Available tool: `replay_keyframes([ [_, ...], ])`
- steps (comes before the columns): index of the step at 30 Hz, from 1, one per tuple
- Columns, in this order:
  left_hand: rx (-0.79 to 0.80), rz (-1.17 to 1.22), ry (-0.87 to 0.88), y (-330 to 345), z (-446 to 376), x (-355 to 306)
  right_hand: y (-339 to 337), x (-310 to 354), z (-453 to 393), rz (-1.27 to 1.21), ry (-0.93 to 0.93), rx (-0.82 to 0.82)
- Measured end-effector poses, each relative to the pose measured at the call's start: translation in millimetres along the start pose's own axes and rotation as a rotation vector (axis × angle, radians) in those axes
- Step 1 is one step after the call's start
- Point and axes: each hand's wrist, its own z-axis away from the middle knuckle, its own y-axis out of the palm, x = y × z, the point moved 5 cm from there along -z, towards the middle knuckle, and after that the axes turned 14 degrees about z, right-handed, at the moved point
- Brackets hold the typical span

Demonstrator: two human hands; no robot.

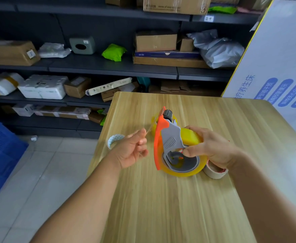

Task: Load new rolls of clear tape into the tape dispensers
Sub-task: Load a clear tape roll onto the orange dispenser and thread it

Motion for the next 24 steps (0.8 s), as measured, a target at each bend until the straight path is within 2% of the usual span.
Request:
replay_keyframes([
  [5, 0.082, 0.275, 0.136, -4, -4, 14, 1, -3, -9, -0.100, 0.003, -0.043],
  [11, 0.091, 0.439, 0.257, -5, 14, 31, 9, -4, -14, -0.176, 0.051, -0.012],
  [15, -0.013, 0.376, 0.183, -17, 19, 56, 19, 4, -15, -0.197, 0.074, 0.072],
  [19, -0.233, 0.395, 0.122, -30, 28, 78, 30, -5, -23, -0.199, 0.151, 0.038],
  [24, -0.363, 0.422, 0.342, -53, 44, 85, 55, -13, -23, -0.187, 0.231, 0.005],
])
